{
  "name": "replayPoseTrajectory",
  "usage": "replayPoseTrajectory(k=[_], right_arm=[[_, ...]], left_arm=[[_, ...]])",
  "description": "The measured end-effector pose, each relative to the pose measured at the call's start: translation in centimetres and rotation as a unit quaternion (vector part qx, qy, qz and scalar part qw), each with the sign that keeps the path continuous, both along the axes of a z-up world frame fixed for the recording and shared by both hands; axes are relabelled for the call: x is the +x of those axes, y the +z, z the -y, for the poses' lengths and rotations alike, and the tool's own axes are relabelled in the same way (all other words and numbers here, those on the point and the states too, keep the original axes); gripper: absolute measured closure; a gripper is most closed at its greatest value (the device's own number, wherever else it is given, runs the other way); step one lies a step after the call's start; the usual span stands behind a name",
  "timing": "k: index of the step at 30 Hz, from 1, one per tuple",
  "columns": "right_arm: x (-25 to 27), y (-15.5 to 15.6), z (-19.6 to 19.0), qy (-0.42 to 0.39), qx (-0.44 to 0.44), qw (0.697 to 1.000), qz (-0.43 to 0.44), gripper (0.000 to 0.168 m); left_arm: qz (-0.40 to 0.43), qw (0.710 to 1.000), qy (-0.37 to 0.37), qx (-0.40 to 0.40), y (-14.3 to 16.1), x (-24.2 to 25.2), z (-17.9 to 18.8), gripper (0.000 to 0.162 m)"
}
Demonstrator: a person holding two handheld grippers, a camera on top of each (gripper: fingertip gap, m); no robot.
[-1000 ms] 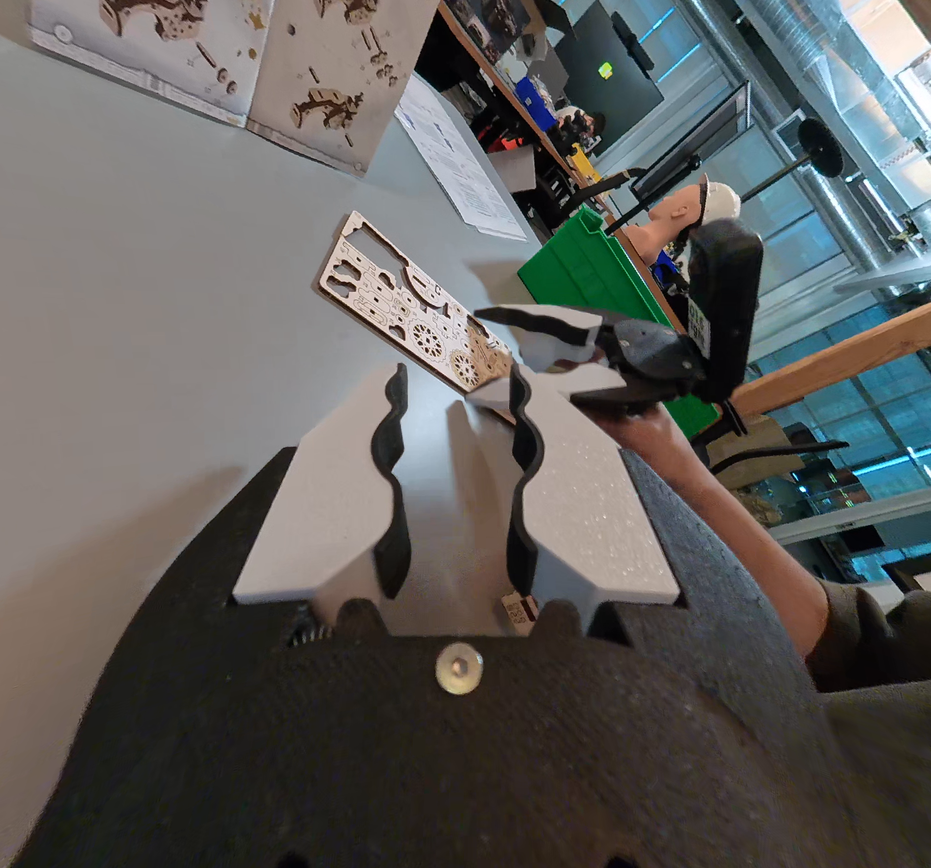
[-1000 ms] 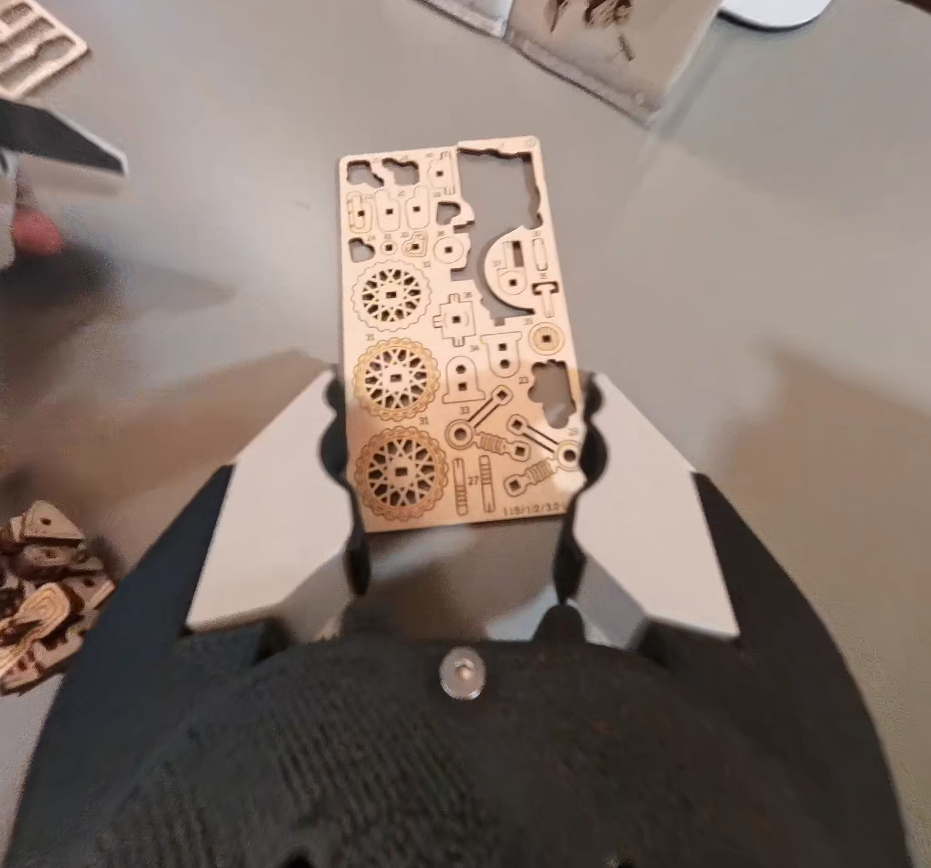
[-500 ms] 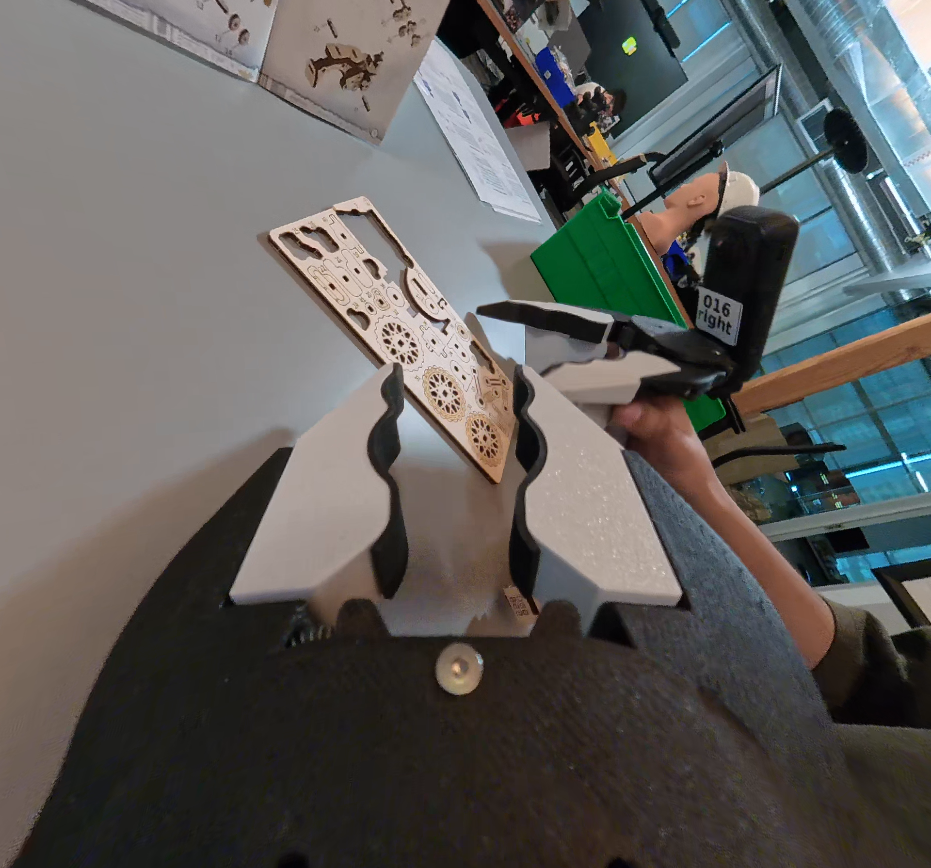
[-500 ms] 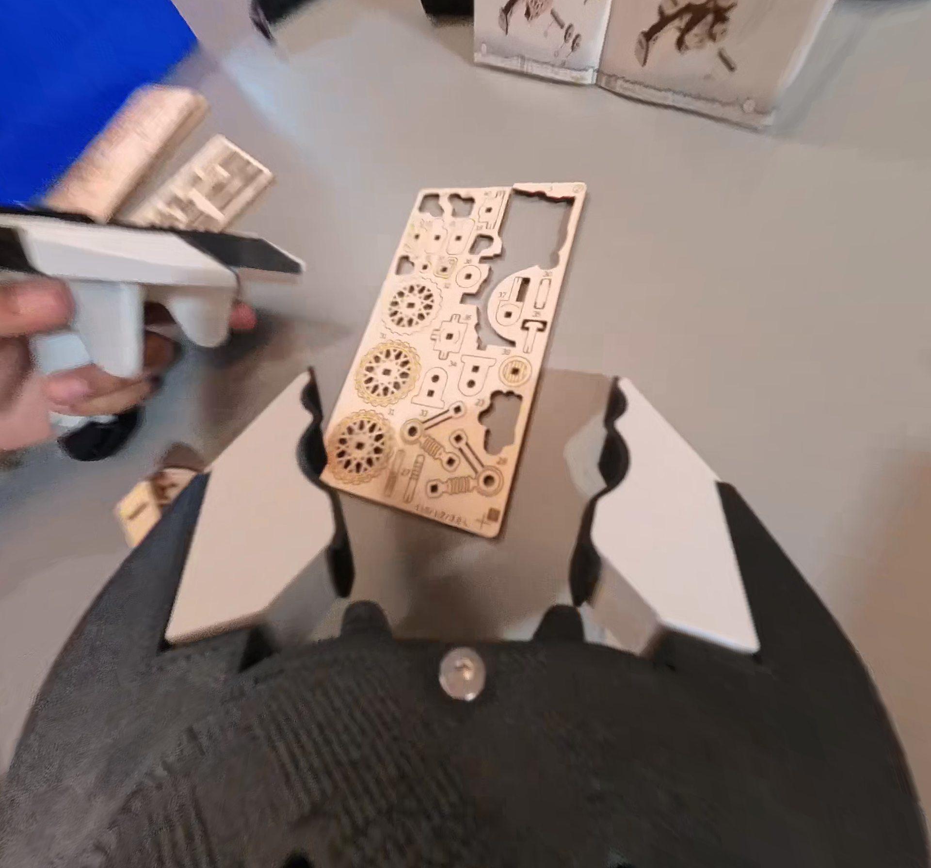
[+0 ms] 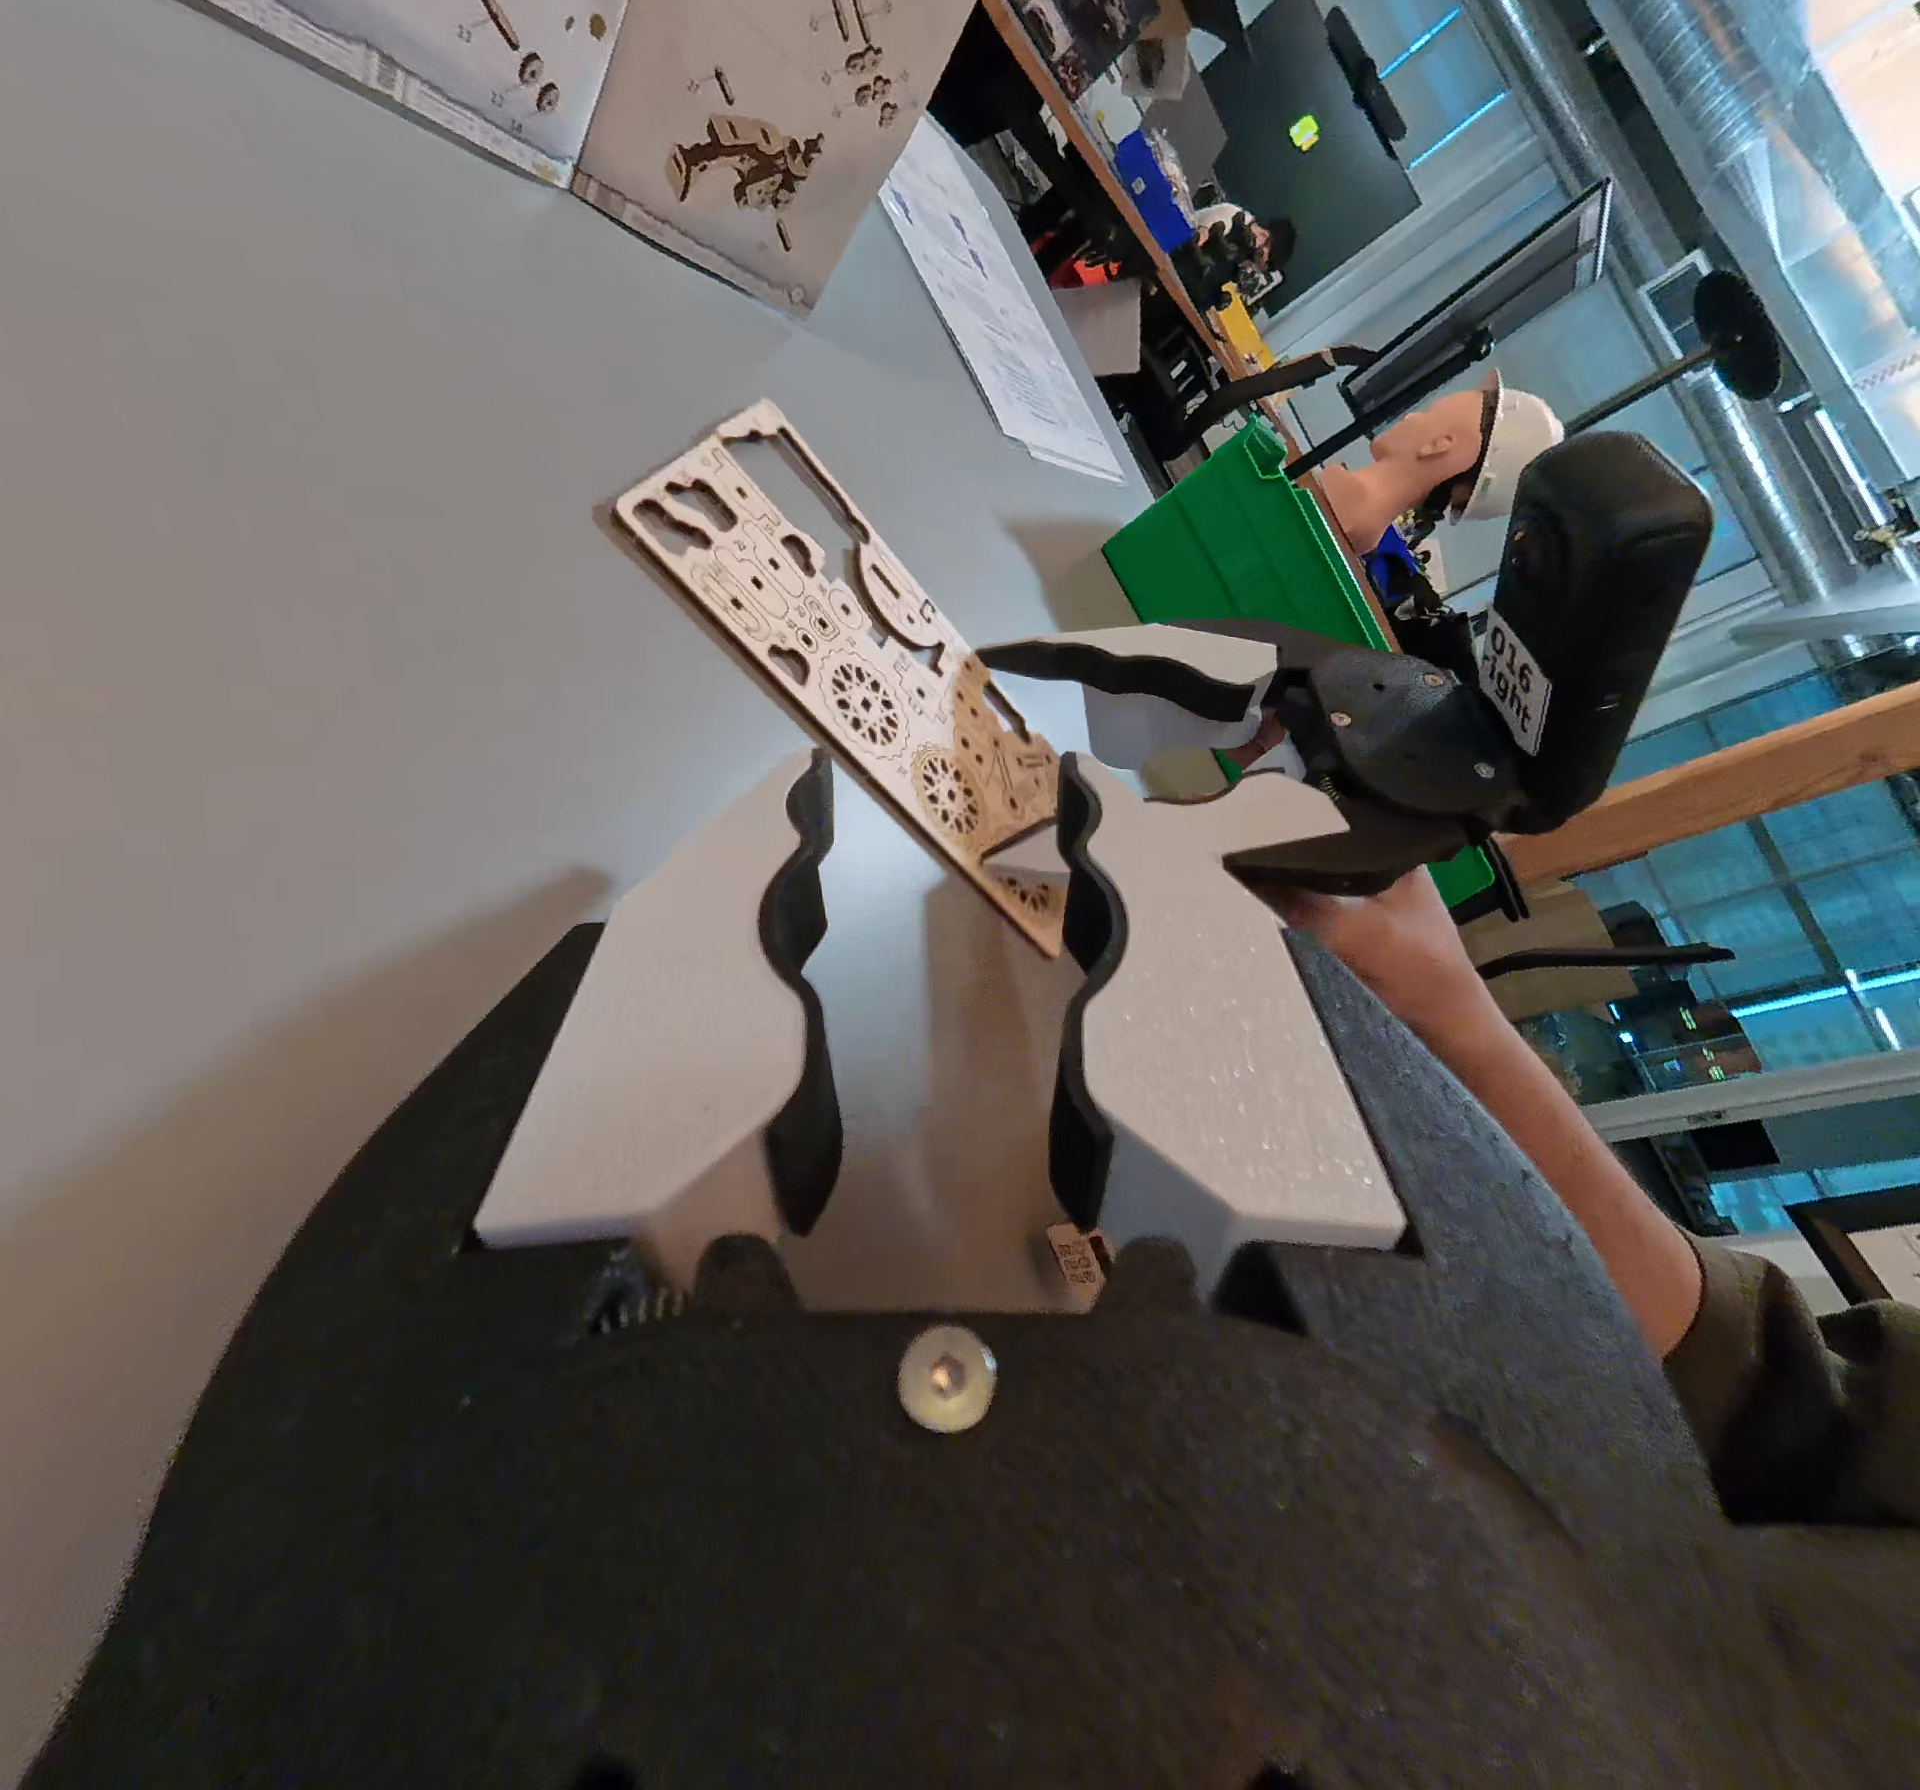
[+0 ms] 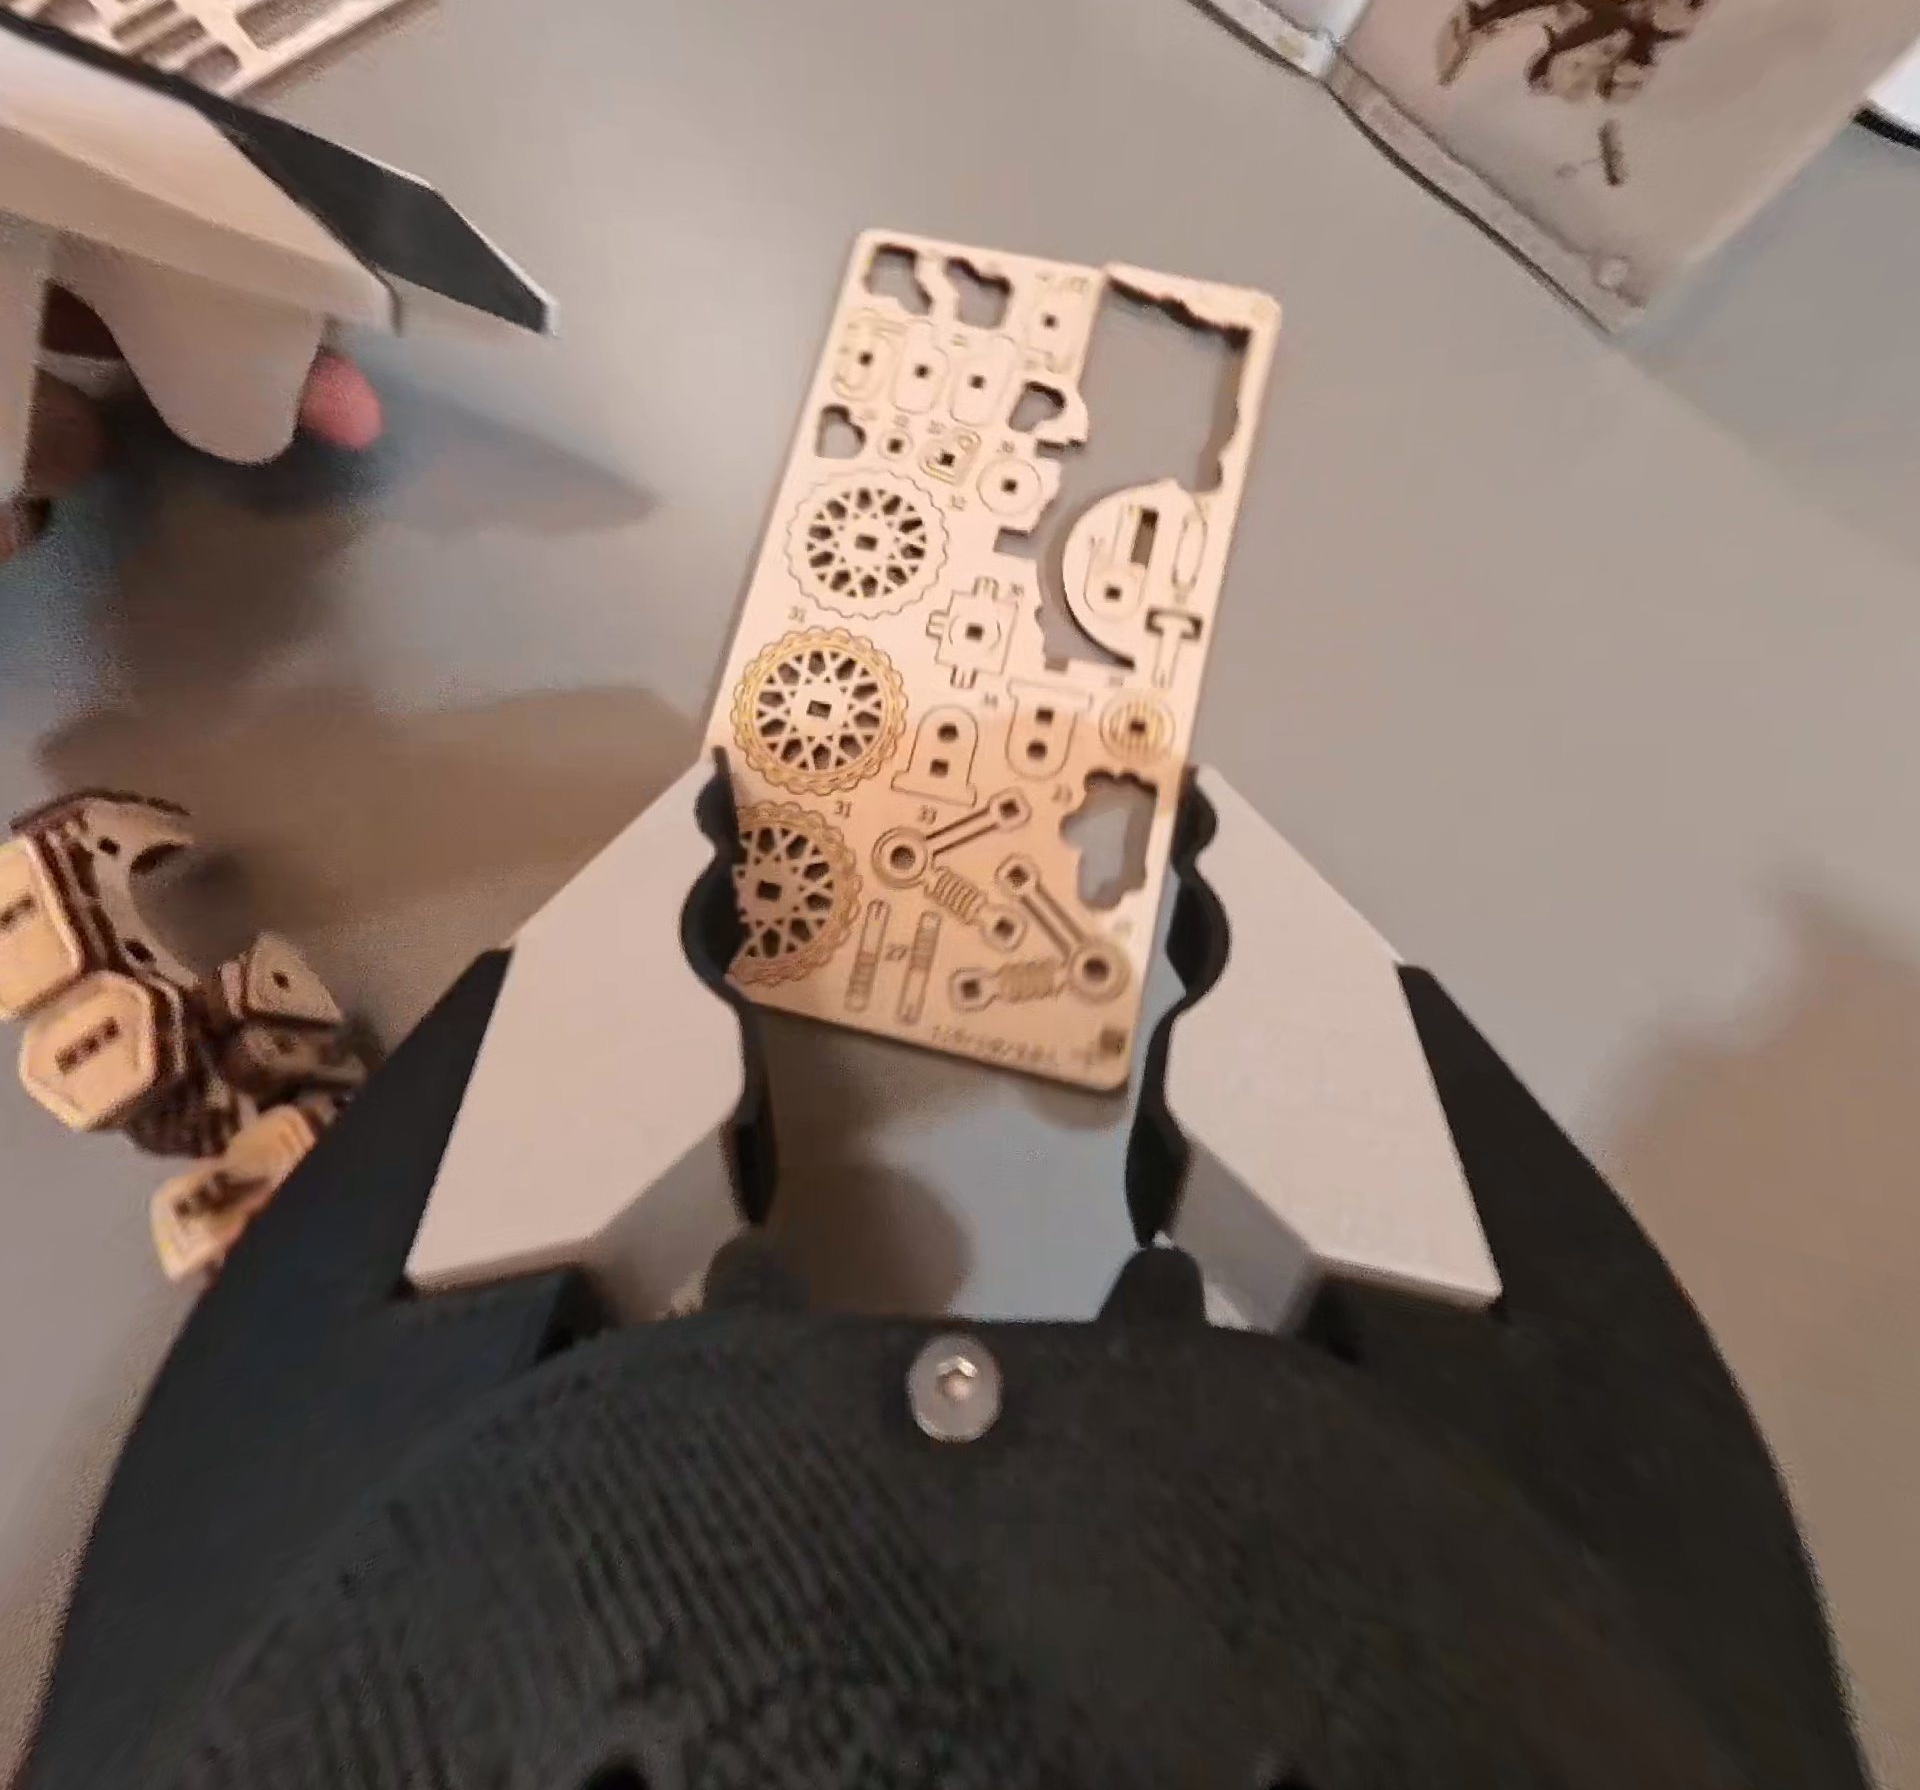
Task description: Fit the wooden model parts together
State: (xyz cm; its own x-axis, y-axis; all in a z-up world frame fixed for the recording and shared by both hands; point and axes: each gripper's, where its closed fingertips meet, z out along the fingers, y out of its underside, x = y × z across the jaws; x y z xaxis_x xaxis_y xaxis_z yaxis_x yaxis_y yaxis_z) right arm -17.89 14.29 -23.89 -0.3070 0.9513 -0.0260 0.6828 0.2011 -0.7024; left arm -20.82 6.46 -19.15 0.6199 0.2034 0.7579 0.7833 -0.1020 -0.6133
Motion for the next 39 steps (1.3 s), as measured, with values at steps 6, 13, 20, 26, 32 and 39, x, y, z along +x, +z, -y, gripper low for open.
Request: replayPoseTrajectory(k=[6, 13, 20, 26, 32, 39], right_arm=[[1.0, 2.8, -1.7, -0.032, -0.013, 0.998, -0.054, 0.08], [0.1, -0.5, -0.5, -0.046, 0.021, 0.999, -0.003, 0.049], [0.1, -0.2, -0.3, -0.037, 0.011, 0.999, -0.018, 0.077], [0.1, 1.6, -0.7, -0.042, -0.003, 0.998, -0.05, 0.078], [0.5, 4.8, 0.5, -0.026, -0.05, 0.993, -0.105, 0.078], [1.0, 8.2, 3.9, 0.045, -0.028, 0.98, -0.19, 0.078]], left_arm=[[0.005, 1.0, -0.01, -0.006, -0.2, 0.3, -0.3, 0.121], [0.012, 1.0, -0.012, -0.001, -0.2, 0.4, -0.3, 0.121], [0.014, 1.0, -0.014, -0.001, -0.2, 0.4, -0.3, 0.121], [0.019, 1.0, -0.013, 0.006, -0.1, 0.3, -0.2, 0.121], [0.036, 0.998, -0.045, 0.009, -0.2, 1.1, -0.5, 0.113], [0.094, 0.985, -0.032, 0.142, 3.2, 0.8, -0.2, 0.109]])
